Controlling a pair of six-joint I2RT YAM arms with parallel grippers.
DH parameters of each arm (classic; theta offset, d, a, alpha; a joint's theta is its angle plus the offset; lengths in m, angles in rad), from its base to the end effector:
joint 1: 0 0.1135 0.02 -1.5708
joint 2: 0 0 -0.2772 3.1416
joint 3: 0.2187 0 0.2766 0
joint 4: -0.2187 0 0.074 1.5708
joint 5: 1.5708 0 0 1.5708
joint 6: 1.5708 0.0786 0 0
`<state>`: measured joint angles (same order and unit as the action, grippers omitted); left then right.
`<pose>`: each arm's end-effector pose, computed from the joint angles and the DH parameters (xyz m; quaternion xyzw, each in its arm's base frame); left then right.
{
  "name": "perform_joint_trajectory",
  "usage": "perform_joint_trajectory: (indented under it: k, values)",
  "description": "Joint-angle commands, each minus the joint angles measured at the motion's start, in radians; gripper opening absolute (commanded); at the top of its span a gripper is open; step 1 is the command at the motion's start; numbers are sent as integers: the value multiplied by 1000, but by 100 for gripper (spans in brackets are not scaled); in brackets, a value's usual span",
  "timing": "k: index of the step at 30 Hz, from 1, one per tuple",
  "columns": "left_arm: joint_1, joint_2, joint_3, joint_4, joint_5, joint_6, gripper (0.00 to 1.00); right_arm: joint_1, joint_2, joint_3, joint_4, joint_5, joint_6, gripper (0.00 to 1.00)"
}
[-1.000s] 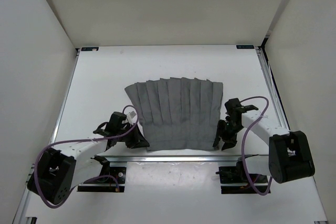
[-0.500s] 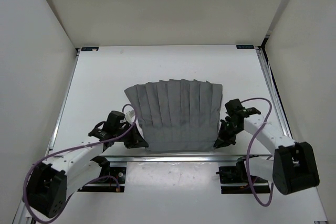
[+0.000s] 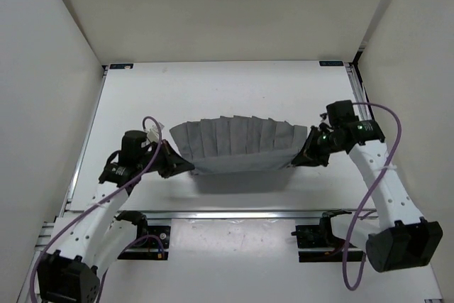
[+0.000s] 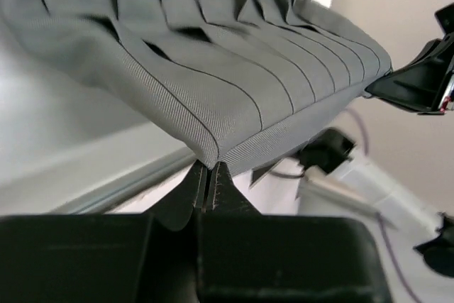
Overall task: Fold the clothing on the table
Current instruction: Fold the skirt
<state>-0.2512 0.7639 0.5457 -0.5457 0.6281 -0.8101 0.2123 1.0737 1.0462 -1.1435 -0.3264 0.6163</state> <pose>0.1782 -0.0934 0.2102 -0.1247 0.8742 -0.4340 0.1783 0.2070 0.0704 0.2730 0.1624 0.9539 0.2246 0.1153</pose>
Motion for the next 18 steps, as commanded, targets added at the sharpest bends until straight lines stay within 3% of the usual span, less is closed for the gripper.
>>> perform_joint_trajectory:
  k: [1, 4, 7, 12, 18]
  values:
    - [38, 99, 69, 94, -85, -61, 0, -111, 87, 75, 71, -9, -55, 0]
    - [39, 231, 94, 237, -132, -126, 0, -143, 185, 72, 278, -55, -30, 0]
    - [6, 391, 175, 257, -212, -83, 0, -122, 305, 93, 407, -37, -17, 0]
    - [6, 609, 287, 294, -292, -46, 0, -113, 449, 140, 528, -16, 13, 0]
    - [49, 730, 344, 314, -350, -28, 0, -134, 551, 170, 675, -17, 25, 0]
